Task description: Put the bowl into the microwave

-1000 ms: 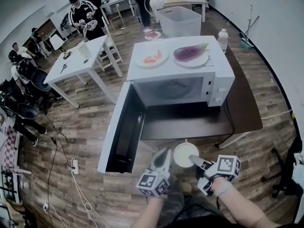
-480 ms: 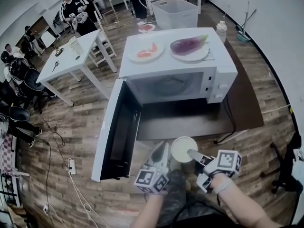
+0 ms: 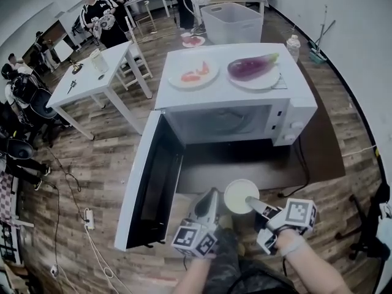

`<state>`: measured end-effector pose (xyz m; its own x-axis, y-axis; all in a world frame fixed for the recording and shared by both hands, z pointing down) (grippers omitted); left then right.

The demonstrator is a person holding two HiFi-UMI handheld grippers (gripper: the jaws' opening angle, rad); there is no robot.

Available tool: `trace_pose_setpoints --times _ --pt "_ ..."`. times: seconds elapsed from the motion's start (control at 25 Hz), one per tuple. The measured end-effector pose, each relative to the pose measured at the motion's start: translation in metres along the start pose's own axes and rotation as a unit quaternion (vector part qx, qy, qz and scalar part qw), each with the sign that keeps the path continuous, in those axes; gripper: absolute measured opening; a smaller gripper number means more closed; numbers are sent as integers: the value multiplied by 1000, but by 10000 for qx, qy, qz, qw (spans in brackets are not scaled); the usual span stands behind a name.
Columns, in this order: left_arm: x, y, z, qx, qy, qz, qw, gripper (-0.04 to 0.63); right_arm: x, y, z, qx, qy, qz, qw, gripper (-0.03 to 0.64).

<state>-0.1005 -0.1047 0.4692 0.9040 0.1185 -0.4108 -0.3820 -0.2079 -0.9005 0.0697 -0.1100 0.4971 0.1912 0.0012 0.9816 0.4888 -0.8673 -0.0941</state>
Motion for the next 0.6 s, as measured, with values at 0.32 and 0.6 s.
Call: trace_pose_setpoints --times 0.32,0.6 --pt "-2 1 -12 119 -83 -26 9999 0 -7 12 -11 165 206 -54 9996 137" --pt "-5 3 -31 99 -8 -155 9998 0 -12 27 -31 162 252 56 9995 137"
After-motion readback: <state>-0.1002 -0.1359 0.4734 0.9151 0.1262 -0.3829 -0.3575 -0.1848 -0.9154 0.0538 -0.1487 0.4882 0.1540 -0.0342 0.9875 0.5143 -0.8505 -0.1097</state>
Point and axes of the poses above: the fingertips, and each gripper's own axes: z backward along the fingers, x to its right, y out of its top, the point moved 5 cm from there along z, backward along the fingers, and after that the axes turned 11 degrees about y, right-handed, at the moved point
